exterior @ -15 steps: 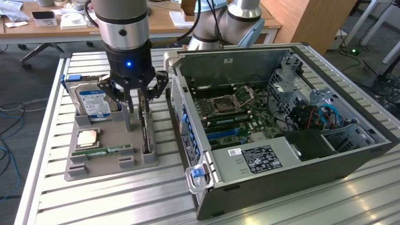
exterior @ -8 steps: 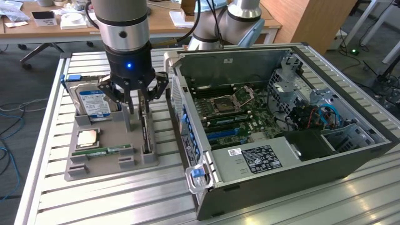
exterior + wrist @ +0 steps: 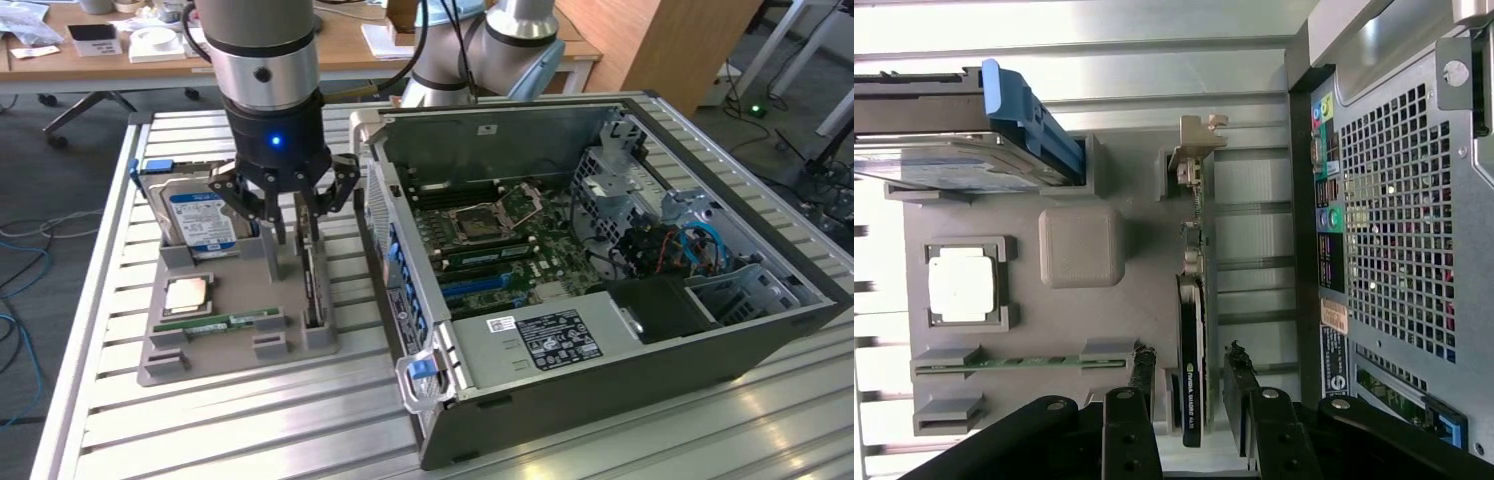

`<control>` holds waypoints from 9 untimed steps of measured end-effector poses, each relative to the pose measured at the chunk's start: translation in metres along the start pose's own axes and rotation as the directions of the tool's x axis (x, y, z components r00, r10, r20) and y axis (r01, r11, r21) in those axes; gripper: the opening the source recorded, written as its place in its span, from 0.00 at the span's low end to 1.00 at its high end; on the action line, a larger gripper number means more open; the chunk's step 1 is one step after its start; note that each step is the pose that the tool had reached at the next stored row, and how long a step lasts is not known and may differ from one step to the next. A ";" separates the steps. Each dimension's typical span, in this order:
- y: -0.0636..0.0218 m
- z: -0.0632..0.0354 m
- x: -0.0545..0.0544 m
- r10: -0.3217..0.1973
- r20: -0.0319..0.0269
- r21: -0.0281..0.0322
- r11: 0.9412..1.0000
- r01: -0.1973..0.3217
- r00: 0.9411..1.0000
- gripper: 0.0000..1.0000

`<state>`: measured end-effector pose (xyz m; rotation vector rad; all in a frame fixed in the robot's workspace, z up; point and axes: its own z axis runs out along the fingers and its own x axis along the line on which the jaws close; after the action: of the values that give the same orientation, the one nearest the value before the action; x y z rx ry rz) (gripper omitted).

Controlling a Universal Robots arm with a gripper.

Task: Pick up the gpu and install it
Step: 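Pick up the gpu and move the gpu toward the slot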

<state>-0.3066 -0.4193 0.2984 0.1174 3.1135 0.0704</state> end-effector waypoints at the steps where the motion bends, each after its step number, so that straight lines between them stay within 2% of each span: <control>1: 0.0000 0.0004 0.000 0.000 0.000 0.000 1.000 0.000 1.000 0.42; 9: -0.0003 0.0052 0.000 0.000 0.000 0.000 1.000 0.000 1.000 0.42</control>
<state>-0.3066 -0.4194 0.2932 0.1173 3.1136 0.0704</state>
